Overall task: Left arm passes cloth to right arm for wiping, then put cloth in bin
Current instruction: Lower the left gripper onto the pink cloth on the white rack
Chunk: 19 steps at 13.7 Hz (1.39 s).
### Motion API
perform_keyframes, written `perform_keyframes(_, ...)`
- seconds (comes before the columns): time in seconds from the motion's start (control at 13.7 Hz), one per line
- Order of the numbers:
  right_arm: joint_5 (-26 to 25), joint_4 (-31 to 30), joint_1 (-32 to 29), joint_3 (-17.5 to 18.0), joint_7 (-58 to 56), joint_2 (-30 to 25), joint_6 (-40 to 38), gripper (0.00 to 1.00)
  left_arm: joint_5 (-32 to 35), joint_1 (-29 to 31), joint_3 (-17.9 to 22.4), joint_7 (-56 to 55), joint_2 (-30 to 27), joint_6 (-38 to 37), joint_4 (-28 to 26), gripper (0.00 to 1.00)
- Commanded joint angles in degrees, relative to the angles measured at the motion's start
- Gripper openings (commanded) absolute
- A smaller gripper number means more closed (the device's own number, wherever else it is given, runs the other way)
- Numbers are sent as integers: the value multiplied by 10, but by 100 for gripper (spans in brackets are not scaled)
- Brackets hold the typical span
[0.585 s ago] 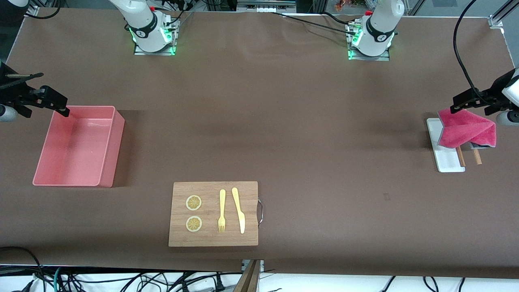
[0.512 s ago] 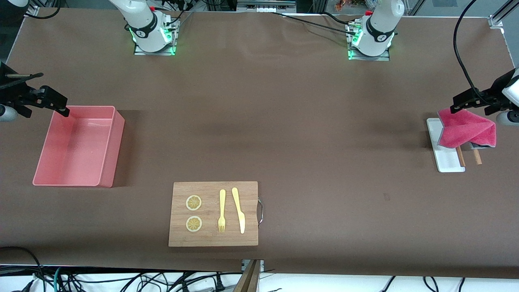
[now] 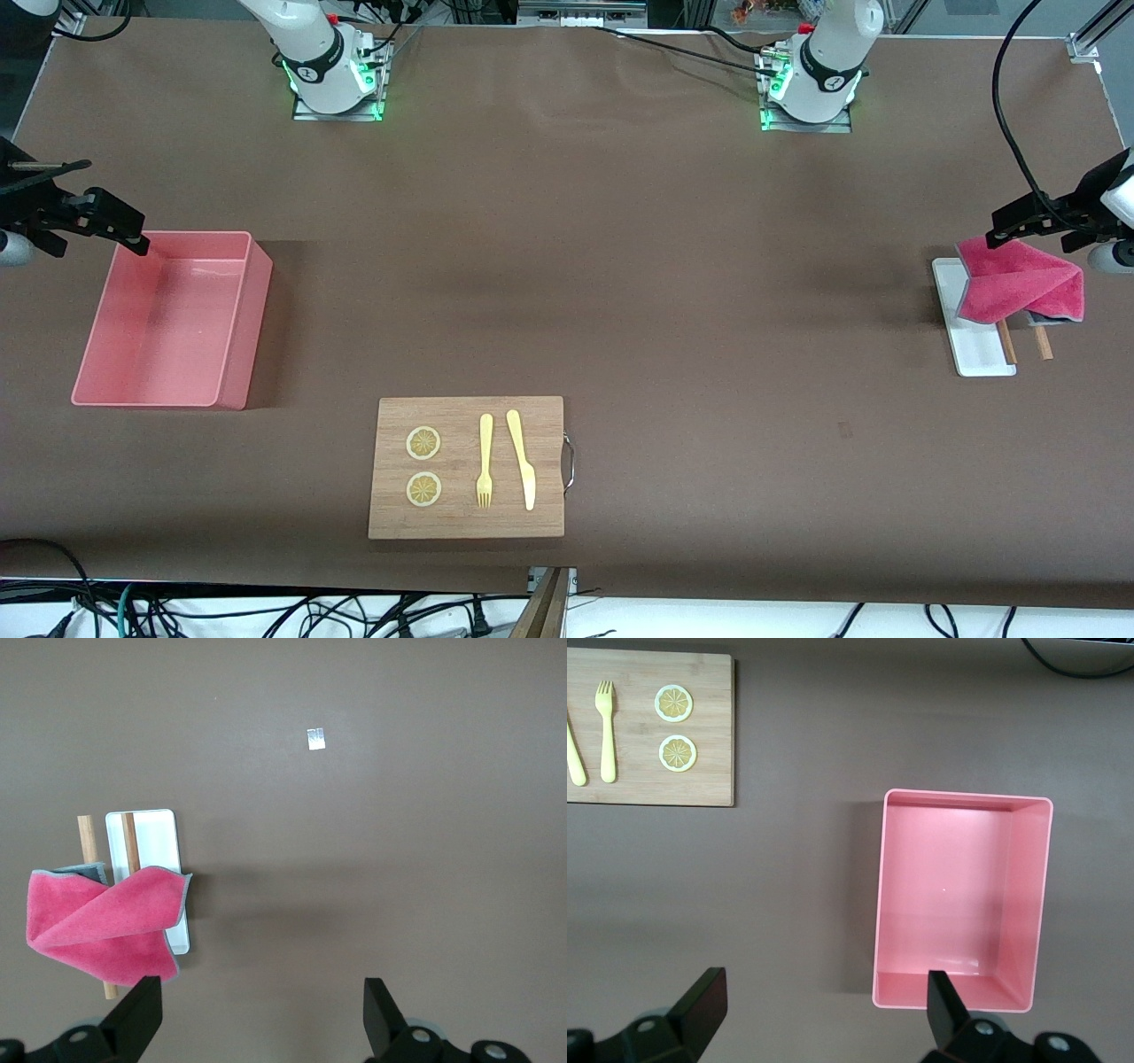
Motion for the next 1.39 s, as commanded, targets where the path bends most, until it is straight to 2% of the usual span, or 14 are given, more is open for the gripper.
perform_keyframes(0.0,5,12,-2,-2,-7,5,-1,100,-3,9,1,6,9,-7,26,100)
perform_keyframes(0.15,3,12,1,0,-6,6,0,100,-5,11,1,-8,26,-10,42,100)
perform_keyframes(0.8,3,12,2,0,-1,6,0,100,-4,11,-1,-28,50,-11,44,100)
perform_keyframes(1.32,5,12,1,0,-6,8,0,100,-5,12,-1,-28,50,-12,51,100)
